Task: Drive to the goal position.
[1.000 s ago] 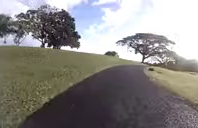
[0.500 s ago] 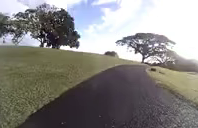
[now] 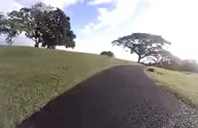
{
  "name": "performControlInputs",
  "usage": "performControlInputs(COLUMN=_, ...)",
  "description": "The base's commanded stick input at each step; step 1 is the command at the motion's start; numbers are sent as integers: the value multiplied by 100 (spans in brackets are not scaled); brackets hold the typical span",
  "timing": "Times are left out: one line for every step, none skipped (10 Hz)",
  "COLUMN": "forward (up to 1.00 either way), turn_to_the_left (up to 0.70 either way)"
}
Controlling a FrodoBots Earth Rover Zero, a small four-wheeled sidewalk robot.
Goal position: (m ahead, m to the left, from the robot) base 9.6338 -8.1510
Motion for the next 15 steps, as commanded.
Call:
performControlInputs(forward=60, turn_to_the_left=-15)
performControlInputs(forward=60, turn_to_the_left=-15)
performControlInputs(forward=60, turn_to_the_left=-15)
performControlInputs(forward=60, turn_to_the_left=-13)
performControlInputs(forward=60, turn_to_the_left=-4)
performControlInputs(forward=60, turn_to_the_left=0)
performControlInputs(forward=60, turn_to_the_left=0)
performControlInputs(forward=60, turn_to_the_left=0)
performControlInputs(forward=60, turn_to_the_left=0)
performControlInputs(forward=60, turn_to_the_left=0)
performControlInputs(forward=60, turn_to_the_left=0)
performControlInputs(forward=60, turn_to_the_left=0)
performControlInputs(forward=60, turn_to_the_left=0)
performControlInputs(forward=60, turn_to_the_left=0)
performControlInputs(forward=60, turn_to_the_left=0)
